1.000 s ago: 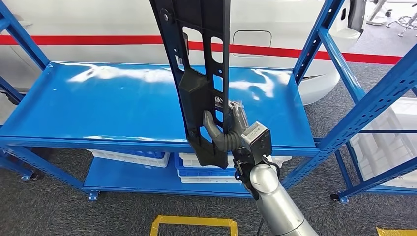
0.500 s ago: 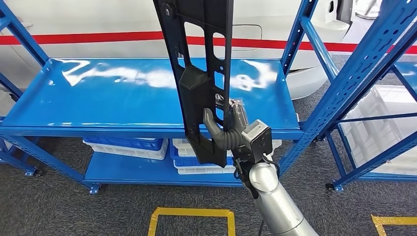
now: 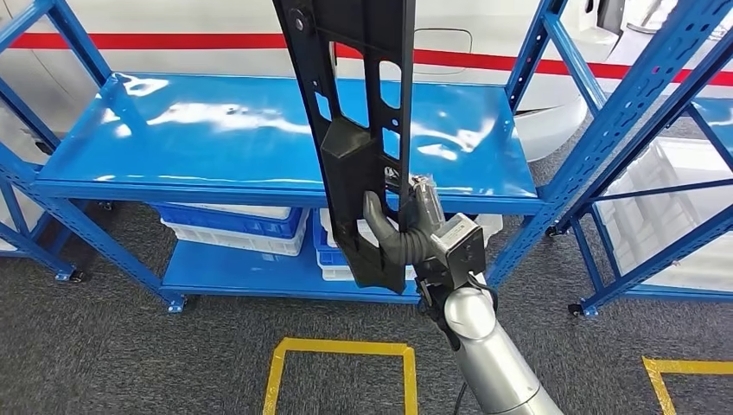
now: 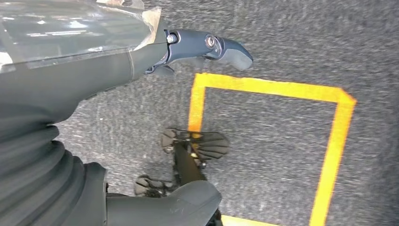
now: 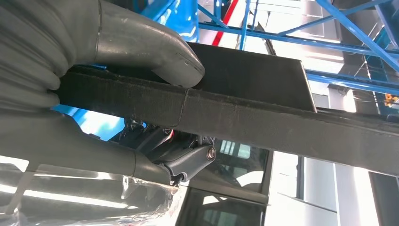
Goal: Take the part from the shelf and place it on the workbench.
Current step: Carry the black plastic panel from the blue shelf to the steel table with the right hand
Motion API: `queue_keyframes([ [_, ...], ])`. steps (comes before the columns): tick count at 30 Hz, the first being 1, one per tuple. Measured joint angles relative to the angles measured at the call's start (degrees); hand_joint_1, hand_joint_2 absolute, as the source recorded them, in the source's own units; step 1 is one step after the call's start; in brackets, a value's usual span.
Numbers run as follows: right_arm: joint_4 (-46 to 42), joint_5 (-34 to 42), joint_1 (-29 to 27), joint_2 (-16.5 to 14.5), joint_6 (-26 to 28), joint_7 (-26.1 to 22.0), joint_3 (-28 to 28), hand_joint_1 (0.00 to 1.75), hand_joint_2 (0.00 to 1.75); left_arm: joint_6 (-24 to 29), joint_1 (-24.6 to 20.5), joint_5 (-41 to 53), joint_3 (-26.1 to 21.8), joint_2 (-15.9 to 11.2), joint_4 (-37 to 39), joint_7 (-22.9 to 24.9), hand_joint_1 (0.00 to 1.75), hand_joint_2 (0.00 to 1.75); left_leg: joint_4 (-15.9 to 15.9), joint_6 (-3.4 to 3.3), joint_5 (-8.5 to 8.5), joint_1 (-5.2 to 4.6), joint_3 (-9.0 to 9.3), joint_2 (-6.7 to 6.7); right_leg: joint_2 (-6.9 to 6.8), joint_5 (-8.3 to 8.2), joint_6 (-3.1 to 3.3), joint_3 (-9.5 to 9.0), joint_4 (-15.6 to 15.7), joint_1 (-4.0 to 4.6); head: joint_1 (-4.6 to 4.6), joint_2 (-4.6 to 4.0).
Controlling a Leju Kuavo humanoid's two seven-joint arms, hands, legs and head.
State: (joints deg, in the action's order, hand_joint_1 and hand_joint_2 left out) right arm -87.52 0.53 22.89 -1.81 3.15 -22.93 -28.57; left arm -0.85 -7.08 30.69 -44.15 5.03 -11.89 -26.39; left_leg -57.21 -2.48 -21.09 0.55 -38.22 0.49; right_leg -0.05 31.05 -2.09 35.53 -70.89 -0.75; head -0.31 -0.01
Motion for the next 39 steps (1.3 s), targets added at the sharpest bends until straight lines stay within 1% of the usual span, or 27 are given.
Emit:
queue_keyframes([
  [1,0.0,0.1,0.1,0.0,0.0,0.0,0.0,1.75,1.75,0.0,0.0,-0.1,0.0,0.0,0.0,-0.1,0.00,1.75,-0.1,0.27,0.68,-0.05,-0.78,0.00,-0.01,-0.48,-0.13,-3.30,3.9,0.04,0.01,0.01],
  [3,0.0,0.3,0.4,-0.2,0.1,-0.1,-0.2,1.75,1.75,0.0,0.0,-0.1,0.0,0.0,0.0,-0.3,0.00,1.75,-0.2,0.93,1.97,-0.21,-1.79,0.04,0.05,0.61,0.35,-8.75,11.9,0.44,-0.06,0.01],
  [4,0.0,0.4,0.5,-0.4,0.1,-0.2,-0.2,1.75,1.75,0.0,0.1,-0.2,0.0,0.0,0.0,-0.4,0.00,1.75,-0.1,1.33,2.59,-0.20,-1.97,0.08,0.09,1.30,0.75,-9.97,14.2,0.71,-0.12,0.01],
  [5,0.0,0.5,0.6,-0.4,0.1,-0.3,-0.2,1.75,1.75,0.0,0.1,-0.2,0.0,0.0,0.0,-0.4,0.00,1.75,0.2,1.78,3.25,-0.15,-2.03,0.12,0.13,1.45,1.17,-10.07,15.3,0.92,-0.18,0.01],
  [6,0.1,0.6,0.7,-0.5,0.2,-0.3,-0.3,1.75,1.75,-0.1,0.2,-0.2,0.0,-0.1,0.0,-0.5,0.00,1.75,0.5,2.22,3.59,0.05,-2.12,0.07,0.12,0.93,1.65,-9.57,15.3,0.60,-0.19,0.01],
  [7,0.1,0.7,0.7,-0.6,0.2,-0.4,-0.3,1.75,1.75,-0.1,0.3,-0.2,0.0,-0.1,0.0,-0.5,0.00,1.75,0.2,2.63,2.83,0.22,-2.39,-0.03,0.06,0.27,2.20,-9.15,15.4,0.32,-0.16,0.01],
  [8,0.1,0.7,0.7,-0.6,0.2,-0.4,-0.3,1.75,1.75,-0.2,0.4,-0.2,0.0,-0.2,0.0,-0.6,0.00,1.75,-1.1,2.98,0.76,0.37,-2.88,-0.17,-0.01,-0.53,2.84,-8.77,15.5,-0.02,-0.25,0.00],
  [11,0.1,0.8,0.7,-0.9,0.3,-0.5,-0.3,1.75,1.75,-0.4,0.5,-0.1,0.0,-0.2,0.0,-0.7,0.00,1.75,-11.5,3.85,-8.78,0.73,-5.11,-0.43,-0.19,-2.83,3.75,-6.94,15.4,-0.13,-0.57,-0.01],
  [12,0.2,0.8,0.6,-1.0,0.4,-0.5,-0.3,1.75,1.75,-0.4,0.5,-0.1,0.0,-0.2,0.0,-0.7,0.00,1.75,-15.2,4.12,-10.01,0.83,-5.50,-0.44,-0.21,-3.48,3.66,-6.13,15.3,-0.05,-0.57,0.00],
  [13,0.2,0.8,0.4,-1.0,0.6,-0.5,-0.3,1.75,1.75,-0.6,0.5,-0.1,0.0,-0.2,0.0,-0.7,0.00,1.75,-17.5,4.32,-9.79,0.95,-5.26,-0.43,-0.22,-4.06,3.54,-5.32,15.2,-0.01,-0.58,0.01],
  [14,0.2,0.8,0.3,-1.0,0.8,-0.6,-0.3,1.75,1.75,-0.7,0.5,-0.1,0.0,-0.2,0.0,-0.7,0.00,1.75,-17.9,4.43,-8.60,1.08,-4.10,-0.43,-0.22,-4.58,3.38,-4.54,15.1,0.00,-0.58,0.01],
  [16,0.2,0.7,0.2,-1.0,1.2,-0.7,-0.3,1.75,1.75,-0.9,0.4,-0.1,0.0,-0.2,0.0,-0.7,0.00,1.75,-12.4,4.24,-6.52,1.27,1.43,-0.53,-0.20,-5.35,2.95,-3.28,14.6,0.00,-0.61,0.00],
  [18,0.2,0.7,0.3,-1.0,1.4,-0.7,-0.3,1.75,1.75,-0.9,0.2,-0.1,0.0,-0.2,0.0,-0.7,0.00,1.75,-4.3,3.62,-6.91,1.10,7.68,-0.73,-0.23,-5.95,2.34,-2.54,14.1,0.27,-0.56,-0.01],
  [20,0.2,1.1,0.3,-1.1,1.4,-0.8,-0.2,1.75,1.75,-1.0,0.1,-0.1,0.0,-0.2,0.0,-0.7,0.00,1.75,-0.7,2.96,-7.69,0.70,9.89,-0.77,-0.30,-6.75,1.48,-1.95,13.9,0.41,-0.54,0.00],
  [22,0.2,1.7,0.3,-1.0,1.3,-0.8,-0.2,1.75,1.75,-1.0,0.0,-0.1,0.0,-0.2,0.0,-0.7,0.00,1.75,0.3,2.00,-7.14,0.67,9.28,-0.50,-0.30,-6.81,0.83,-0.87,13.4,0.36,-0.51,0.00],
  [23,0.3,1.8,0.3,-1.0,1.3,-0.8,-0.1,1.75,1.75,-1.0,0.0,-0.1,0.0,-0.2,0.0,-0.7,0.00,1.75,0.7,1.37,-6.57,0.68,8.71,-0.32,-0.27,-5.72,0.87,0.02,12.4,0.38,-0.45,0.00],
  [25,0.4,2.0,0.2,-0.9,1.2,-0.8,0.0,1.75,1.75,-1.0,0.0,-0.1,0.0,-0.2,0.0,-0.7,0.00,1.75,1.0,0.33,-5.17,0.56,7.10,-0.03,-0.20,-1.16,1.51,2.29,7.0,0.26,-0.28,0.01],
  [27,0.6,2.0,0.0,-0.7,1.1,-0.9,0.1,1.75,1.75,-1.0,0.0,-0.1,0.0,-0.2,0.0,-0.7,0.00,1.75,0.9,0.01,-3.73,0.41,5.26,0.07,-0.17,2.53,1.59,3.98,-0.2,0.06,-0.18,0.00],
  [28,0.6,1.7,-0.1,-0.7,1.0,-1.1,0.1,1.75,1.75,-1.0,0.0,0.0,0.0,-0.2,0.0,-0.7,0.00,1.75,0.9,0.09,-3.01,0.40,4.32,0.11,-0.17,2.69,1.11,4.00,-2.4,-0.06,-0.15,0.00],
  [29,0.7,1.2,-0.2,-0.6,1.0,-1.5,0.0,1.75,1.75,-1.0,0.0,0.0,0.0,-0.2,0.0,-0.7,0.00,1.75,0.8,0.24,-2.28,0.43,3.35,0.15,-0.17,1.72,0.38,3.14,-2.8,-0.17,-0.14,0.00],
  [30,0.6,0.5,-0.3,-0.4,1.0,-2.0,0.0,1.75,1.75,-1.0,0.0,0.0,0.0,-0.2,0.0,-0.7,0.00,1.75,0.7,0.48,-1.57,0.49,2.36,0.18,-0.18,0.27,-0.37,1.34,-1.3,-0.31,-0.14,0.00],
  [32,0.4,-0.7,-0.3,-0.3,1.0,-3.0,-0.1,1.75,1.75,-1.0,0.0,0.1,0.0,-0.1,0.0,-0.7,0.00,1.75,0.0,1.15,-0.39,0.46,0.55,0.22,-0.17,-1.06,-1.12,-4.53,6.1,-0.51,-0.08,0.01],
  [34,0.0,-1.5,-0.4,-0.3,1.2,-3.6,-0.1,1.75,1.75,-1.0,0.0,0.2,0.0,-0.2,-0.1,-0.7,0.00,1.75,-0.6,1.83,0.61,0.29,-0.48,0.22,0.00,0.17,-0.43,-8.46,12.5,-0.23,-0.10,0.01],
  [35,-0.3,-1.9,-0.6,-0.4,1.4,-3.9,0.0,1.75,1.75,-1.0,0.0,0.3,0.0,-0.2,-0.1,-0.7,0.00,1.75,-0.7,2.10,1.13,0.26,-0.72,0.22,0.08,0.68,0.10,-8.99,13.8,0.02,-0.14,0.01],
  [37,-0.6,-2.3,-0.9,-0.4,1.8,-4.3,0.1,1.75,1.75,-1.0,0.0,0.5,0.0,-0.2,-0.1,-0.6,0.00,1.75,-0.6,2.62,1.70,0.56,-1.02,0.16,0.04,0.06,1.29,-8.00,13.7,-0.20,-0.22,0.00],
  [38,-0.7,-2.4,-1.0,-0.5,1.9,-4.3,0.1,1.75,1.75,-1.0,0.0,0.5,0.0,-0.2,-0.1,-0.6,0.00,1.75,-1.3,2.88,0.51,0.75,-1.44,0.10,-0.03,-0.54,1.94,-7.49,13.6,-0.35,-0.28,0.00],
  [39,-0.8,-2.5,-1.0,-0.5,1.9,-4.4,0.1,1.75,1.75,-1.0,0.1,0.6,0.0,-0.2,-0.1,-0.6,0.00,1.75,-2.9,3.12,-1.87,0.90,-2.04,0.02,-0.10,-1.26,2.59,-6.90,13.7,-0.49,-0.34,0.00],
])
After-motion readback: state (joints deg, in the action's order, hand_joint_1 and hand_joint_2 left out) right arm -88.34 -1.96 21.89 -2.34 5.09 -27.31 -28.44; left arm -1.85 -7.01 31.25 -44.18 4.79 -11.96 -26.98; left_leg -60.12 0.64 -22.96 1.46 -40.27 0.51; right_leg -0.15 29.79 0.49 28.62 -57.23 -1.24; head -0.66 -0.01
